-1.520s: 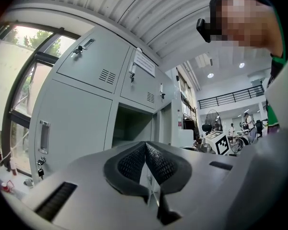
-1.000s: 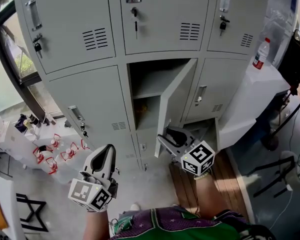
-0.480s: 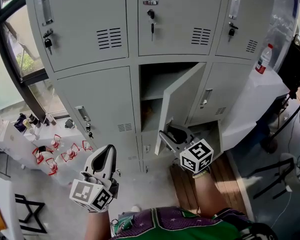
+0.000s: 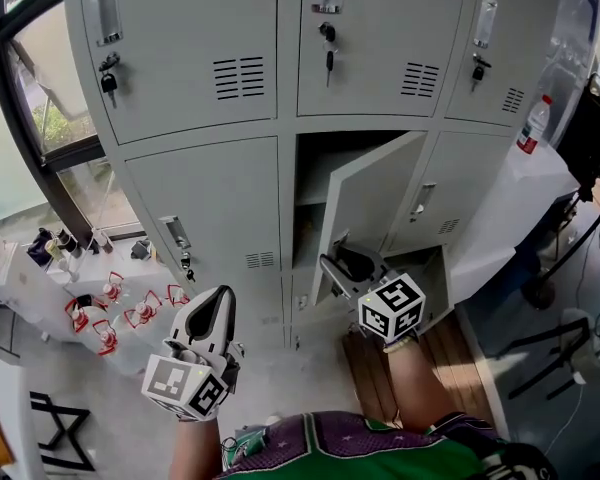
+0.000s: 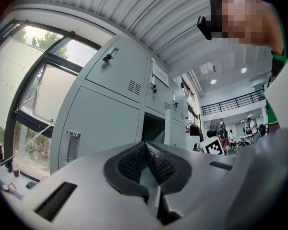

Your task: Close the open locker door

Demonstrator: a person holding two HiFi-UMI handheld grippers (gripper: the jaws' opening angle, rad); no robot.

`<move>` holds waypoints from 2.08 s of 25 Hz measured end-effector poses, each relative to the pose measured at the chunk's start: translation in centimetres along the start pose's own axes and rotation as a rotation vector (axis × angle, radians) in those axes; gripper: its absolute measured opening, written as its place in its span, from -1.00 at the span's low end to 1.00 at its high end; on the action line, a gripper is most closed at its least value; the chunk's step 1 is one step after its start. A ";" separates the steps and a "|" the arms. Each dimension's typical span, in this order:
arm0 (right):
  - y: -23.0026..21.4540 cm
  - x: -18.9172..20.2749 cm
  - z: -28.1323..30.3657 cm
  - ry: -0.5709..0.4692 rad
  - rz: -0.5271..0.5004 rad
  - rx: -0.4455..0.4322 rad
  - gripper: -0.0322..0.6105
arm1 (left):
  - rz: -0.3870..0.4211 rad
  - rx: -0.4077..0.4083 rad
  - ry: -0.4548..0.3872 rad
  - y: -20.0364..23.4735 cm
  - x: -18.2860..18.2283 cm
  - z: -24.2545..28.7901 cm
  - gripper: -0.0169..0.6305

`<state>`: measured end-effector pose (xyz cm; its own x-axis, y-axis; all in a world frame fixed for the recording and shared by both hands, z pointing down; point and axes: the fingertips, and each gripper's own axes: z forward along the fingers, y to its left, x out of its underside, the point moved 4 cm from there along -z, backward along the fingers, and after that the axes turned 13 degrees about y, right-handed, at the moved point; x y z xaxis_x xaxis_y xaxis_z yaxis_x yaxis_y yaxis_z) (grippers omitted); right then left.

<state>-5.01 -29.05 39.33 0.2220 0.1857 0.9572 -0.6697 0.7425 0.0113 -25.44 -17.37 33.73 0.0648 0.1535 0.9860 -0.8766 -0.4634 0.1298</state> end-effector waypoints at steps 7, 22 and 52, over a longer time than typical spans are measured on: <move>-0.3 -0.6 2.2 -0.005 0.023 0.050 -0.51 | 0.010 0.019 0.002 2.0 -0.4 0.3 -0.88; -1.1 -1.8 5.7 0.004 0.037 0.124 -0.51 | 0.022 0.086 0.029 5.5 -0.5 0.6 -0.88; -3.4 -3.4 10.1 0.041 -0.001 0.136 -0.63 | -0.015 0.095 0.029 8.0 -0.5 1.8 -0.88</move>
<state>-10.65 -38.68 38.94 0.2495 0.2133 0.9446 -0.7586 0.6493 0.0537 -31.65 -22.70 34.48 0.0627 0.1859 0.9806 -0.8263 -0.5414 0.1555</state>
